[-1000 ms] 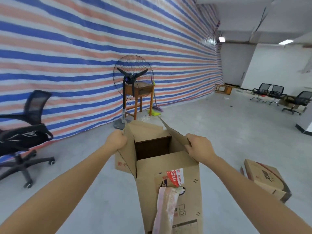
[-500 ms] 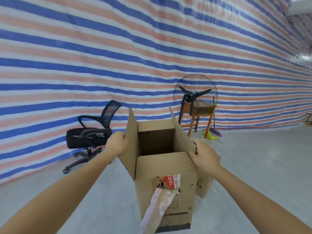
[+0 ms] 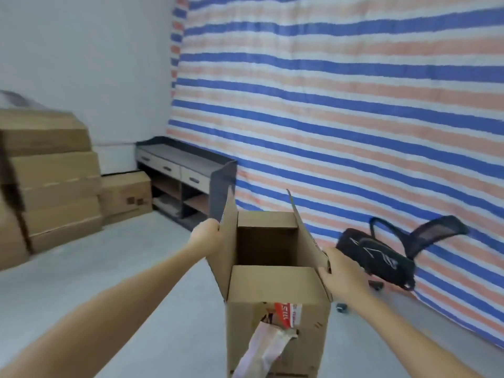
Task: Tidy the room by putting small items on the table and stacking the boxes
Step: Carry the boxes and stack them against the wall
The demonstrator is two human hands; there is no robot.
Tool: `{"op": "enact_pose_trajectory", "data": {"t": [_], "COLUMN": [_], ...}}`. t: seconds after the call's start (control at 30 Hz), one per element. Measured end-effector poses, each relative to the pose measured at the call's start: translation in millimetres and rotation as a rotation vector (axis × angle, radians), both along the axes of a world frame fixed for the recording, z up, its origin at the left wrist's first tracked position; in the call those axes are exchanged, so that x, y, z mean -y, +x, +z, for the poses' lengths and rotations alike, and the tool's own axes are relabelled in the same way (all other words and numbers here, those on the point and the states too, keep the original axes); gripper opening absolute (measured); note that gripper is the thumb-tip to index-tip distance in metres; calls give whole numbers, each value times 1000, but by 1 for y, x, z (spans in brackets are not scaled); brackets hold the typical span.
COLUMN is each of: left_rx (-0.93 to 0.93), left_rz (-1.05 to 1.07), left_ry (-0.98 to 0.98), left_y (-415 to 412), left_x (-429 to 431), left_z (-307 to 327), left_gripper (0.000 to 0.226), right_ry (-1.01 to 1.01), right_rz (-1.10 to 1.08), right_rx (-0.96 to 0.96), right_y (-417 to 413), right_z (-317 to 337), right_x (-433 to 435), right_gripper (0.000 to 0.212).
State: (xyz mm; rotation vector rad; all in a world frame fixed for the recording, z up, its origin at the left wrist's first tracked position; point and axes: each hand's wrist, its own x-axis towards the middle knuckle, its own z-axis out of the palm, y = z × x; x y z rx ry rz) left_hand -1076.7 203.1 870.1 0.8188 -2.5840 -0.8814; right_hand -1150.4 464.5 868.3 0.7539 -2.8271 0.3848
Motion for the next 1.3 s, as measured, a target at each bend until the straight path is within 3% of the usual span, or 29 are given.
{"op": "enact_pose_trajectory", "data": {"t": [0.07,0.17,0.43,0.73,0.97,1.3], "left_rx": [-9,-49,-66,-14,4,-32], "left_rz": [160,331,725,1007,1142,1295], "left_ry": [-6,-18,-73,-21,-50,-70], "left_y": [54,128,280,403,426,373], "left_x": [31,68,157,260,310,408], "left_z": [0,6,1,-24,-32,-33], "left_gripper": [35,39,40,35,36,33], "right_ry": [-54,-62,-79,2,-10,-55], "right_rz": [172,370,836,1157,1305,1467], "right_rx": [-12,-66,16,-16,88,31], "right_y": [13,44,114,200,212,148], "right_z": [4,6,7,-15,-39,-32], "right_x": [45,110,262,432,515,665], "right_gripper": [9,13,8,10,7,18]}}
